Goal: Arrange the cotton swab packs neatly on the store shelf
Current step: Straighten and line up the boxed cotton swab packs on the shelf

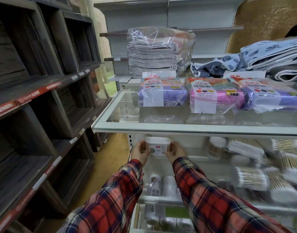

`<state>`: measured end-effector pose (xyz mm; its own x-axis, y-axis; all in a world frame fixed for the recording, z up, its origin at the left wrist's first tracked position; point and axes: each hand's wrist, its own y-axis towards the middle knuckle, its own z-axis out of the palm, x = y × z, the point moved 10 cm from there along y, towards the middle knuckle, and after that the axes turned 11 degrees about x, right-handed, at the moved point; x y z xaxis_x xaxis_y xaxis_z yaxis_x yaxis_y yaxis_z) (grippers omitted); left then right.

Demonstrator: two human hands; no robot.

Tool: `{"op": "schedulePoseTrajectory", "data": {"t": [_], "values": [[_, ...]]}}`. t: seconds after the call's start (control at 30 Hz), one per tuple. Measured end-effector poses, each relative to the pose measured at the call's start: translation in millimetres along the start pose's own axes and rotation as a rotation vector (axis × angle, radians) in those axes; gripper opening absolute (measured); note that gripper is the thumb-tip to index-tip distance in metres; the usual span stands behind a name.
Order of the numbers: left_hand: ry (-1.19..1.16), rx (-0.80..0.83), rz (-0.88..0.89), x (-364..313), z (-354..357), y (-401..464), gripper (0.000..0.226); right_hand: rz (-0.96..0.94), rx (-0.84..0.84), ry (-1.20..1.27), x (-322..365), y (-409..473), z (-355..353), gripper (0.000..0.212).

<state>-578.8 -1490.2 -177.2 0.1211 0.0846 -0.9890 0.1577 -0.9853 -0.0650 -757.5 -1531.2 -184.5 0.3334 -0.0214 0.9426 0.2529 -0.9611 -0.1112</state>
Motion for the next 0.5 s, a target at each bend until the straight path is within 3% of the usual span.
{"op": "schedulePoseTrajectory", "data": {"t": [0.5], "values": [[-0.017, 0.031, -0.003, -9, -1, -14, 0.049, -0.054, -0.005, -0.039, 11, -25, -14, 0.055]]}}
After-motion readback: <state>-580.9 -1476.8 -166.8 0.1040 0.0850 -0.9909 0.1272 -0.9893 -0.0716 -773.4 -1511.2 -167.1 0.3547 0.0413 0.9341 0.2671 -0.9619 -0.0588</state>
